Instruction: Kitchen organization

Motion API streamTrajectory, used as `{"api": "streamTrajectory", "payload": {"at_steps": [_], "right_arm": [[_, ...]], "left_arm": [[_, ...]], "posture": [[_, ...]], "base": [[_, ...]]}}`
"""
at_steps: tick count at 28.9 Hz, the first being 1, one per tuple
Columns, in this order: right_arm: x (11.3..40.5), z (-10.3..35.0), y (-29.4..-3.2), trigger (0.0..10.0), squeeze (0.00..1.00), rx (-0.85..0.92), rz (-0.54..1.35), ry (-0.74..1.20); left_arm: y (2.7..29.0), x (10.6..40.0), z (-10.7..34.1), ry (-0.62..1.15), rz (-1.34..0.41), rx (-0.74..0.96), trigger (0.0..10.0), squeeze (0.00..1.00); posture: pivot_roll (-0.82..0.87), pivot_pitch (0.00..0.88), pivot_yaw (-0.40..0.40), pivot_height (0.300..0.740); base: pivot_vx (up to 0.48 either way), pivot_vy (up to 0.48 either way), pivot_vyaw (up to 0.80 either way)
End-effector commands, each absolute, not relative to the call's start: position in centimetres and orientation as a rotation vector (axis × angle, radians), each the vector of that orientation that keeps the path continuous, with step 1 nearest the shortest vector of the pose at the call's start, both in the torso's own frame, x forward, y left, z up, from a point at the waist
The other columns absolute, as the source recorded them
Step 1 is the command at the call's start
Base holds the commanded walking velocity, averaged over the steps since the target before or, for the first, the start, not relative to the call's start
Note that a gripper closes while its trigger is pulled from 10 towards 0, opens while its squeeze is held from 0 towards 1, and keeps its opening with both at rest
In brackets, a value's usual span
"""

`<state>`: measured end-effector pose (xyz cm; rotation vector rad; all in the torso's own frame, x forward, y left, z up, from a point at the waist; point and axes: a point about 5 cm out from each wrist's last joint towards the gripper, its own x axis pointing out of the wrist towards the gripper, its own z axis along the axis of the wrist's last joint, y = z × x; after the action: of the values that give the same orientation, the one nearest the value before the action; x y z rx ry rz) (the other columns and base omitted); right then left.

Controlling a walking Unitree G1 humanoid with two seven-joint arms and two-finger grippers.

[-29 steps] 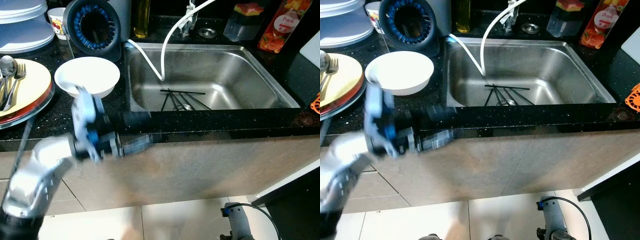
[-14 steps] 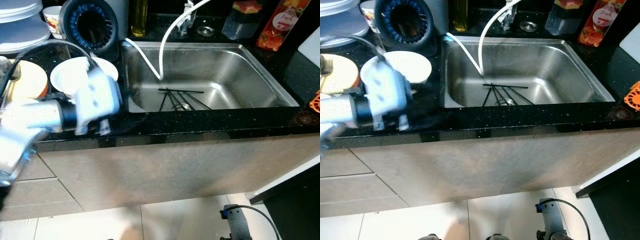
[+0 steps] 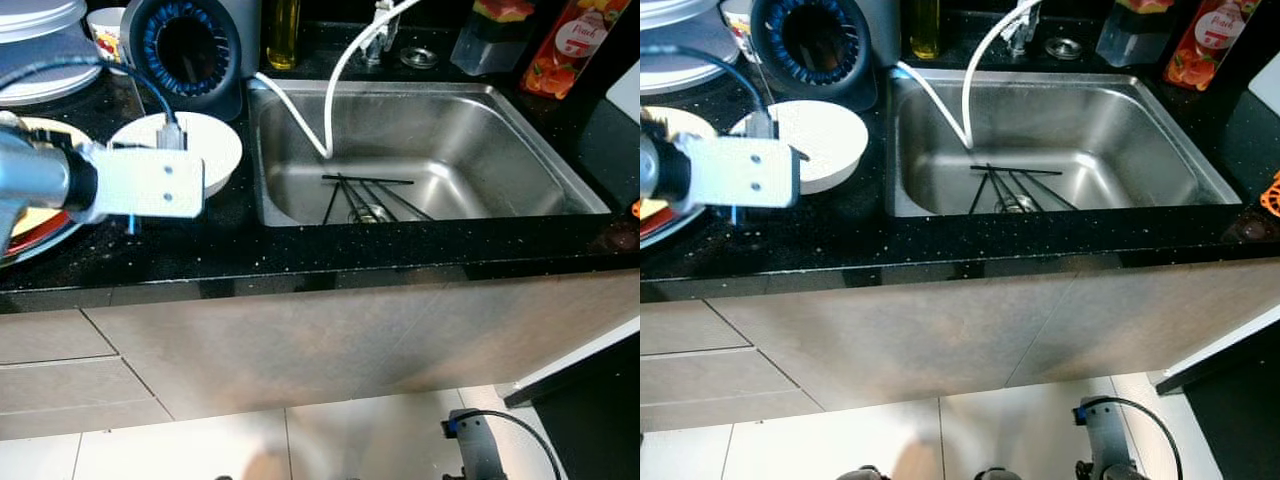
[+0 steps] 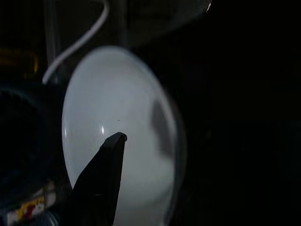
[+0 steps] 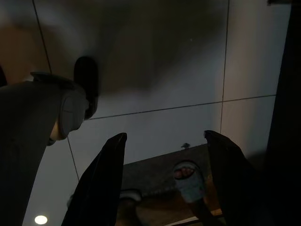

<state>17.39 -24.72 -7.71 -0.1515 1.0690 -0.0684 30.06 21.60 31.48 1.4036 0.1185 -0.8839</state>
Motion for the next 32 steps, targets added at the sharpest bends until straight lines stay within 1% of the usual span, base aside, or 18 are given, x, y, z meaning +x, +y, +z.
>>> {"api": "streamTrajectory", "payload": {"at_steps": [1, 10, 14, 17, 20, 25, 32], "right_arm": [[16.4, -8.2, -24.7, 10.0, 0.00, -0.146, -0.074, 1.104], [16.4, -8.2, -24.6, 10.0, 0.00, -0.145, -0.072, 1.104], [16.4, -8.2, -24.6, 10.0, 0.00, -0.139, -0.069, 1.099], [16.7, -8.1, -24.4, 10.0, 0.00, -0.137, -0.028, 1.079], [16.6, -8.1, -24.2, 10.0, 0.00, -0.146, 0.004, 1.091], [16.7, -8.1, -24.2, 10.0, 0.00, -0.131, -0.011, 1.084], [16.6, -8.2, -24.2, 10.0, 0.00, -0.120, -0.034, 1.086]], "left_arm": [[22.3, 30.2, 31.6, 0.174, -0.862, 1.461, 10.0, 0.00], [23.8, 31.3, 30.1, 0.264, -0.824, 1.473, 10.0, 0.00], [24.1, 31.7, 29.5, 0.274, -0.820, 1.461, 10.0, 0.00], [23.9, 31.8, 29.4, 0.264, -0.824, 1.454, 10.0, 0.00], [23.8, 31.9, 29.4, 0.257, -0.830, 1.451, 10.0, 0.00], [23.8, 31.9, 29.3, 0.252, -0.838, 1.453, 10.0, 0.00], [23.6, 32.0, 29.2, 0.228, -0.864, 1.457, 10.0, 0.00]], "posture": [[0.14, 0.116, -0.050, 0.740], [0.13, 0.117, -0.051, 0.740], [0.12, 0.116, -0.055, 0.740], [0.12, 0.117, -0.059, 0.740], [0.13, 0.115, -0.061, 0.740], [0.13, 0.114, -0.062, 0.740], [0.13, 0.111, -0.065, 0.740]], "base": [[0.000, 0.000, 0.00], [0.000, 0.000, 0.00], [0.000, 0.000, 0.00], [0.000, 0.000, 0.00], [0.000, 0.000, 0.75], [0.000, 0.000, 0.79], [0.000, 0.000, 0.00]]}}
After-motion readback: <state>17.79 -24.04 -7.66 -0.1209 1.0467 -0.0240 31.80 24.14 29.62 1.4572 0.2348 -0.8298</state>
